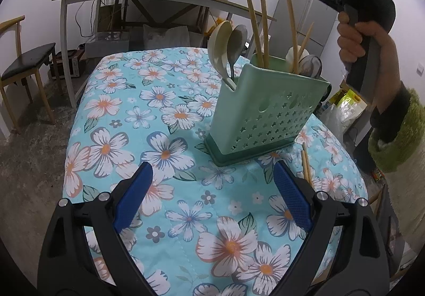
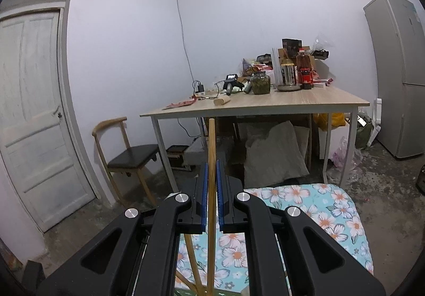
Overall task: Organize utensils
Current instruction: 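Lower the right tool's chopstick into the green holder and open the right tool, then move the right tool down and close it on a wooden chopstick on the cloth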
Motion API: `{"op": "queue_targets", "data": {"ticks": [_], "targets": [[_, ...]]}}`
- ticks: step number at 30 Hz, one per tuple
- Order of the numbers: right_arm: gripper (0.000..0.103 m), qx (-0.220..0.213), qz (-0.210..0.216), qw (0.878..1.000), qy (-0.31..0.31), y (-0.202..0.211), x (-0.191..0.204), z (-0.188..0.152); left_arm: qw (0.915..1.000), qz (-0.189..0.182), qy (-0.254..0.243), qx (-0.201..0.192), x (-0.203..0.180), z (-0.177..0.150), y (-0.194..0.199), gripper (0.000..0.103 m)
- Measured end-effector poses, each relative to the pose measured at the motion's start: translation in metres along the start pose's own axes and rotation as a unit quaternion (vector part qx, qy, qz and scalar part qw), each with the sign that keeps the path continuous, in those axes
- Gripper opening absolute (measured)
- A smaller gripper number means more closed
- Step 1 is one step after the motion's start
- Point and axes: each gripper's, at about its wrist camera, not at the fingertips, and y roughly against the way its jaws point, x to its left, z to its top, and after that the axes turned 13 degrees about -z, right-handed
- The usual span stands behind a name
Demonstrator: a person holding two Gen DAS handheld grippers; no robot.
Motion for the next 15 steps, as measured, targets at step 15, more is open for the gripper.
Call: {"op": "queue_targets", "data": {"ticks": [15], "targets": [[0.022,0.028,-0.012,1.000,-0.003,0.010,-0.009,-0.012,1.0000,-0.003,0.000,-0.003,-0.002,-0.001,0.003,0.088]]}}
